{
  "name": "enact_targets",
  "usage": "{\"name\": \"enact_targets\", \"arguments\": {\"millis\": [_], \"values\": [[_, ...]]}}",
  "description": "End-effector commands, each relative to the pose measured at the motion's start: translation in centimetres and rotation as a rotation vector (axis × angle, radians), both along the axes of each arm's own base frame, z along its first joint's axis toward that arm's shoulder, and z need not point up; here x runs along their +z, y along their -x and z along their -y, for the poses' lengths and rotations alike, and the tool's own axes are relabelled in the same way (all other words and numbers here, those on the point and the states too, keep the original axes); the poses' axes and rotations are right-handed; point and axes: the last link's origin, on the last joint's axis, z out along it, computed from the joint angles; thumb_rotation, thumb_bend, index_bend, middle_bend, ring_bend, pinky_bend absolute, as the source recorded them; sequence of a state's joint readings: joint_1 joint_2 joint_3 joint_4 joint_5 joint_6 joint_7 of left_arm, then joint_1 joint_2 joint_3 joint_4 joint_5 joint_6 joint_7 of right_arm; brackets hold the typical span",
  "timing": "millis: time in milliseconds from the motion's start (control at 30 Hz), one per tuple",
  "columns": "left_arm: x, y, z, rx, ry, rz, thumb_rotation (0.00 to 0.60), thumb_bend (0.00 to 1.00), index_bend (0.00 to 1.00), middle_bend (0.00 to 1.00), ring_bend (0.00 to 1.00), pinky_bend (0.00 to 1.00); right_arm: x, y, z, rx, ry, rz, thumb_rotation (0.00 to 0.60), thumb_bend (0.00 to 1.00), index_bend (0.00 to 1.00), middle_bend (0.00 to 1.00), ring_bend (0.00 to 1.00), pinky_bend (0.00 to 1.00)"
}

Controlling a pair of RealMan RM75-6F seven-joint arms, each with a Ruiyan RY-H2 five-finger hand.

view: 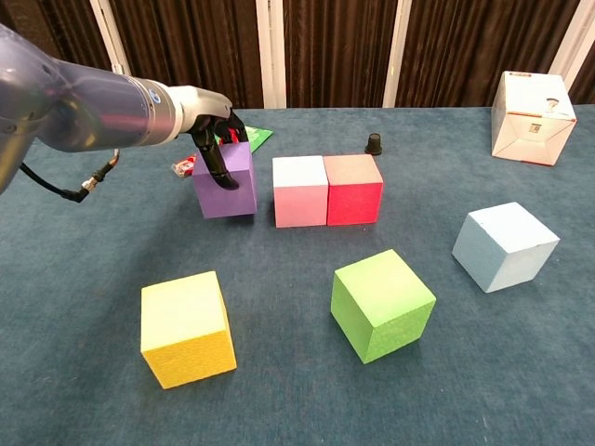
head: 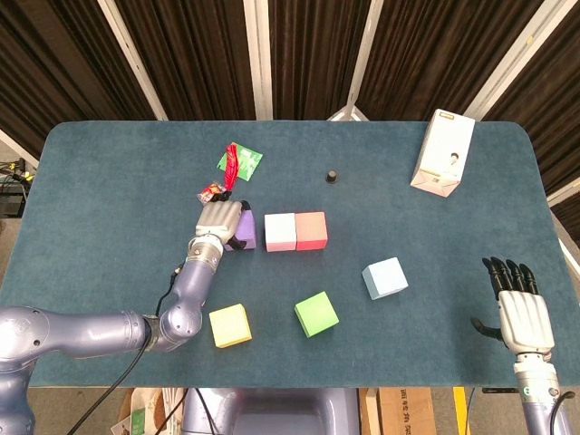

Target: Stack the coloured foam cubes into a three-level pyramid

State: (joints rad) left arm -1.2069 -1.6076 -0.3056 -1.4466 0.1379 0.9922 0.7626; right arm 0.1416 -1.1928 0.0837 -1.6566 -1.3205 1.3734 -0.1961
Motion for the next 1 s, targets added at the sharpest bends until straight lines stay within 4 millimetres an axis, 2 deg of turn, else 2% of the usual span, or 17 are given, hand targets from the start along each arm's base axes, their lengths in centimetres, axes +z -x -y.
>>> {"name": "enact_targets", "arguments": {"millis": [33,1000], "values": [[-0.3,-0.1,-0.2,-0.024,-0.009,-0.010,0.600,0.39,0.31,0.29,0.00,0.00,0.0,0.0,0.0,-0.002,-0.001,-0.002,0.600,0.19,0.09,0.11,0.00,0.00],[-1.6,-0.8,0.2,-0.027,0.009,-0.009,0.600,0.38,0.30,0.27,0.00,0.00,0.2,0.1,0.1,-0.004,0.013,-0.003,0.600,0.19,0.09,0.11,0.00,0.00]]}}
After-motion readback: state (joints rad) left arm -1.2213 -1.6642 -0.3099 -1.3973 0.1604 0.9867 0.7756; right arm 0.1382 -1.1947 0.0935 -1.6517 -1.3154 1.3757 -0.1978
